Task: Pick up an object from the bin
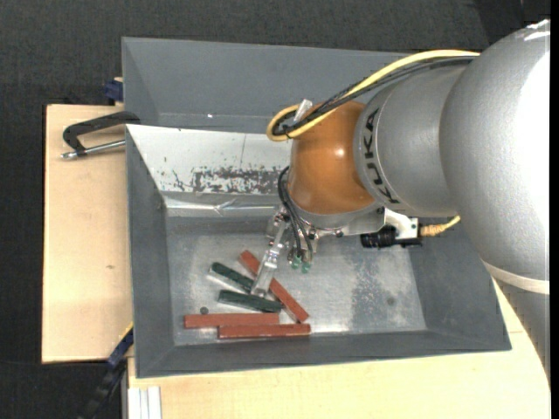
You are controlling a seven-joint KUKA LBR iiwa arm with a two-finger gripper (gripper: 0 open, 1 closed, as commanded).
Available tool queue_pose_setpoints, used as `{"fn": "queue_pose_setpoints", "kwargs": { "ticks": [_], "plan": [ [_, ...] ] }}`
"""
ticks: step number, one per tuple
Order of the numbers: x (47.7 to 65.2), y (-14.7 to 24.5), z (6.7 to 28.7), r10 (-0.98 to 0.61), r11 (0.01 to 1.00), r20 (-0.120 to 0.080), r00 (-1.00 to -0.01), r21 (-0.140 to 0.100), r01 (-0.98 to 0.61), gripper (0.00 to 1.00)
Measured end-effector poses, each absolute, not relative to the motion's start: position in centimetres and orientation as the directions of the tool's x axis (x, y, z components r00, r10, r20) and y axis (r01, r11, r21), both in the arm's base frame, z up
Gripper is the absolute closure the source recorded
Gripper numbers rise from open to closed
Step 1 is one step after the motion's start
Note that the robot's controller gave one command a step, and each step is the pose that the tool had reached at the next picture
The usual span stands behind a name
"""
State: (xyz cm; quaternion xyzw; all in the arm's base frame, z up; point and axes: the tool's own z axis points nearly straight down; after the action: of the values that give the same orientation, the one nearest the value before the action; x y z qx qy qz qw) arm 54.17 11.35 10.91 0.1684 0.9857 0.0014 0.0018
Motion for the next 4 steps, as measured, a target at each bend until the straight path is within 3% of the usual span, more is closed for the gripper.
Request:
{"fn": "queue_pose_setpoints", "kwargs": {
  "ticks": [1,2,4],
  "plan": [
    [53.5,12.9,7.83,0.299,0.954,-0.001,-0.954,0.001,0.299,0.0],
    [52.92,12.26,7.43,0.4,0.916,0.0,-0.917,0.008,0.4,1.0],
    [52.91,12.28,7.61,0.399,0.917,-0.001,-0.917,0.008,0.399,1.0]
  ]
}}
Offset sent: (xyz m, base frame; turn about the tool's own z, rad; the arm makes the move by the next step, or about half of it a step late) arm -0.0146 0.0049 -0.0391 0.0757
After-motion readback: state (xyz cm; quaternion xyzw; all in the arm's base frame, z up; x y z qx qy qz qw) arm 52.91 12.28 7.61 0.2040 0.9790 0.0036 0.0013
